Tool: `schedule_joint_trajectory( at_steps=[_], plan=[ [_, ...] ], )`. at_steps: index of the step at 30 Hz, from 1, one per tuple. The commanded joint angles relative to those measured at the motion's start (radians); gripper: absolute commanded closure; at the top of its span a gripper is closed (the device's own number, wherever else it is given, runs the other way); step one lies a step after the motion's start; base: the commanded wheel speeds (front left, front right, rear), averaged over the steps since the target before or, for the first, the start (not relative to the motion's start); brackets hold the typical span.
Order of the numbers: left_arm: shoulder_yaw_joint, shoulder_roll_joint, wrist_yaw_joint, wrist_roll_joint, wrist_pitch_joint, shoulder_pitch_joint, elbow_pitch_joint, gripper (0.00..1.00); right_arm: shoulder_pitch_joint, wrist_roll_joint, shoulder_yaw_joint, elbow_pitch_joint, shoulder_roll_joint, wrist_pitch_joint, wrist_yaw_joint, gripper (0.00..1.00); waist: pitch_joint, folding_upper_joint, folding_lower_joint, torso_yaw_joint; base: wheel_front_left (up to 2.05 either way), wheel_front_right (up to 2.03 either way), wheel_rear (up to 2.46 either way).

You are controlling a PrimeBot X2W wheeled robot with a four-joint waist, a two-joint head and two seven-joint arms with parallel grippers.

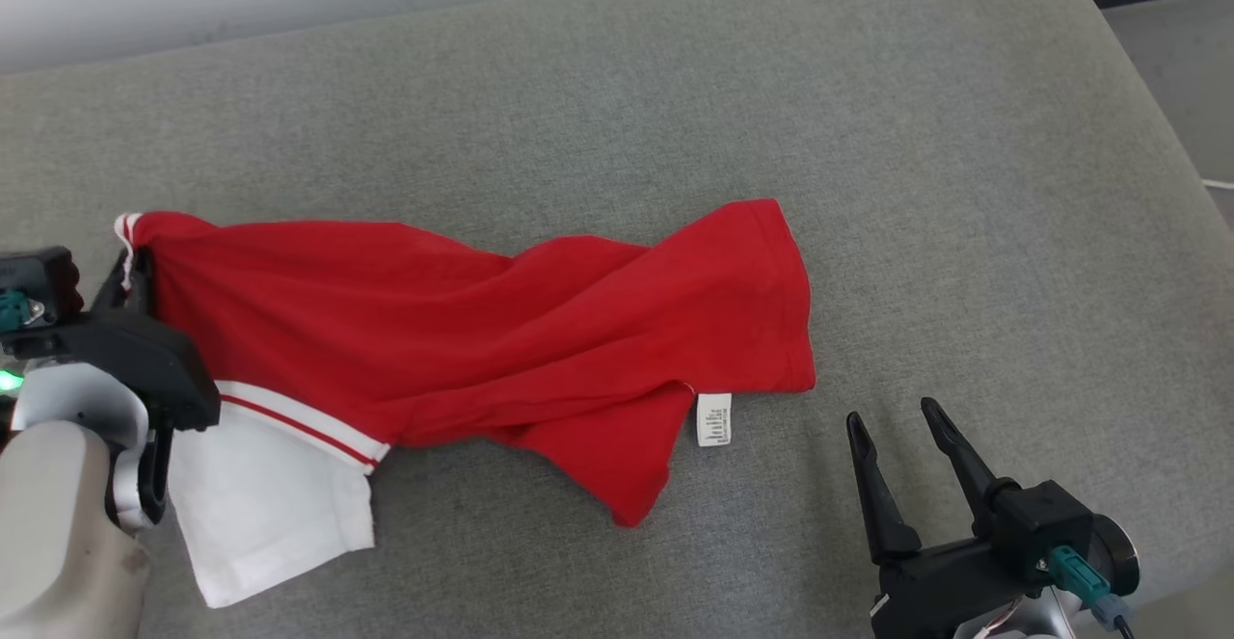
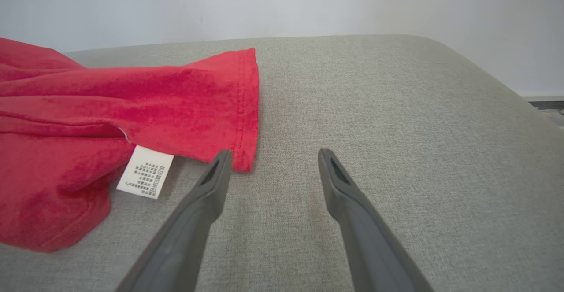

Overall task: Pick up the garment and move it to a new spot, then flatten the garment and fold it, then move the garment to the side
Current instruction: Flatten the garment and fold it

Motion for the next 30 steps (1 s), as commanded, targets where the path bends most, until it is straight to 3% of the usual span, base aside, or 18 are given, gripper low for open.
schedule_joint_trajectory(
  at_steps=[1,2,3,4,10,19,25,30],
  plan=[
    [0.001,0.004,0.007,0.008,-0.011,-0.019,0.019,1.0,-0.006,-0.003,0.001,0.001,0.0,-0.003,-0.003,0.0,0.016,-0.0002,-0.0002,-0.016,0.0,0.0,0.0],
    [0.0,0.0,0.012,0.009,-0.018,-0.025,0.031,1.0,-0.008,-0.003,0.001,0.002,0.0,-0.003,-0.003,0.0,0.017,-0.0002,-0.0002,-0.015,0.0,0.0,0.0],
    [-0.003,-0.01,0.012,0.007,-0.021,-0.029,0.042,0.18,-0.008,-0.002,-0.002,0.003,0.0,-0.004,-0.003,0.0,0.016,-0.0002,-0.0002,-0.012,0.0,0.0,0.0],
    [-0.007,-0.018,0.011,0.005,-0.027,-0.03,0.05,0.0,-0.008,-0.002,-0.007,0.003,0.0,-0.005,-0.003,0.0,0.016,-0.0002,-0.0002,-0.008,0.0,0.0,0.0],
    [-0.009,-0.059,-0.004,-0.017,-0.114,0.024,0.058,0.0,0.002,0.002,-0.028,0.01,0.0,-0.008,-0.003,0.0,-0.025,-0.0002,-0.0002,0.035,0.0,0.0,0.0],
    [0.007,-0.115,-0.068,-0.071,-0.261,0.169,-0.037,0.0,0.024,-0.01,-0.053,0.028,-0.001,0.0,-0.003,0.0,-0.125,-0.0002,-0.0002,0.107,0.0,0.0,0.0],
    [0.035,-0.153,-0.09,-0.053,-0.288,0.344,-0.218,0.0,0.047,-0.021,-0.074,0.044,-0.002,0.015,-0.003,0.0,-0.195,-0.0002,-0.0002,0.154,0.0,0.0,0.0],
    [0.101,-0.205,-0.083,-0.023,-0.287,0.536,-0.4,0.0,0.059,-0.019,-0.087,0.063,-0.002,0.032,-0.003,0.0,-0.23,-0.0002,-0.0002,0.177,0.0,0.0,0.0]
  ],
)
